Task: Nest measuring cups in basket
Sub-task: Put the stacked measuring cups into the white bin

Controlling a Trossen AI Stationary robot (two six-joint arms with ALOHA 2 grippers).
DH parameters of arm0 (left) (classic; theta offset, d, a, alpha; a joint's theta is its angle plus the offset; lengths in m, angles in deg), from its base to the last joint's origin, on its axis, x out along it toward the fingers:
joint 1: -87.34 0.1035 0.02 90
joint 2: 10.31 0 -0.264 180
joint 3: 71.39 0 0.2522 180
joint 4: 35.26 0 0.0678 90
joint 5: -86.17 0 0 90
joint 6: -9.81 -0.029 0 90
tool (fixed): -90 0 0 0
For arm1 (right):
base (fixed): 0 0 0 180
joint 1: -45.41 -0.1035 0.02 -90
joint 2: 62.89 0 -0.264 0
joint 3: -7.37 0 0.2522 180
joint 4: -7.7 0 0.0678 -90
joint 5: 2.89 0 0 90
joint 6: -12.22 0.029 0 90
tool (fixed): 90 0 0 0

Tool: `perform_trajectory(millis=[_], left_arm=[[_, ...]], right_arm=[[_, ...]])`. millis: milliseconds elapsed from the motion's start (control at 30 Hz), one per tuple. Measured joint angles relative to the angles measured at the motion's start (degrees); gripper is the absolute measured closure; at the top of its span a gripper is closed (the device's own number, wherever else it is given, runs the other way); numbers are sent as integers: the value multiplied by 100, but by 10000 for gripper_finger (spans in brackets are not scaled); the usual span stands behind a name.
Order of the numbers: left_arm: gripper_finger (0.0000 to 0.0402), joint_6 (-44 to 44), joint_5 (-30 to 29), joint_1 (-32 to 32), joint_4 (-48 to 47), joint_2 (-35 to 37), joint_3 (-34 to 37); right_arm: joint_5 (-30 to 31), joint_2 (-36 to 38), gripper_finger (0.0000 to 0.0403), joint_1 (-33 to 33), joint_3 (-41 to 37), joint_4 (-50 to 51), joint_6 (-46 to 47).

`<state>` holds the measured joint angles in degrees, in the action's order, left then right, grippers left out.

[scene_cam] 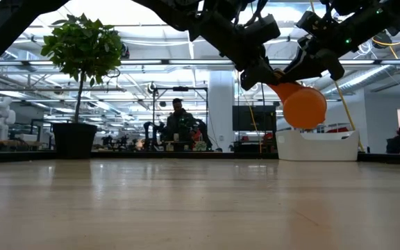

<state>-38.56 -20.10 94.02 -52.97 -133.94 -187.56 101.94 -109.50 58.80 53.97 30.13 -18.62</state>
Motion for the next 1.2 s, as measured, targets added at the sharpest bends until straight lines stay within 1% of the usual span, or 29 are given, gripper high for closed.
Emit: perform_trajectory(millis=[133,200,367,467,600,700,800,900,1033,1200], left_arm=[[313,-112,17,6,8,2,0],[313,-154,17,8,62,2,0],[313,-272,-6,11,94,2,0],[313,-300,-127,12,103,2,2],[314,-385,-305,73,151,1,3],[314,-525,-294,136,524,0,11],[314,-846,8,215,1003,0,9],[314,-1196,445,320,1289,0,9],[314,-1649,940,496,1521,0,9],[314,-2011,1230,706,1996,-36,9]], right_arm=[[35,-2,328,0,0,-16,4],[207,-2,314,-2,0,-28,71],[304,45,264,-1,0,-30,311],[351,153,231,0,0,-26,471],[831,429,194,0,0,-105,693],[1475,698,176,0,0,-204,891],[1971,1020,167,0,0,-291,955],[2272,1332,166,-43,0,-367,963],[2433,1667,169,-171,0,-385,947],[2422,1908,171,-356,0,-452,1011]])
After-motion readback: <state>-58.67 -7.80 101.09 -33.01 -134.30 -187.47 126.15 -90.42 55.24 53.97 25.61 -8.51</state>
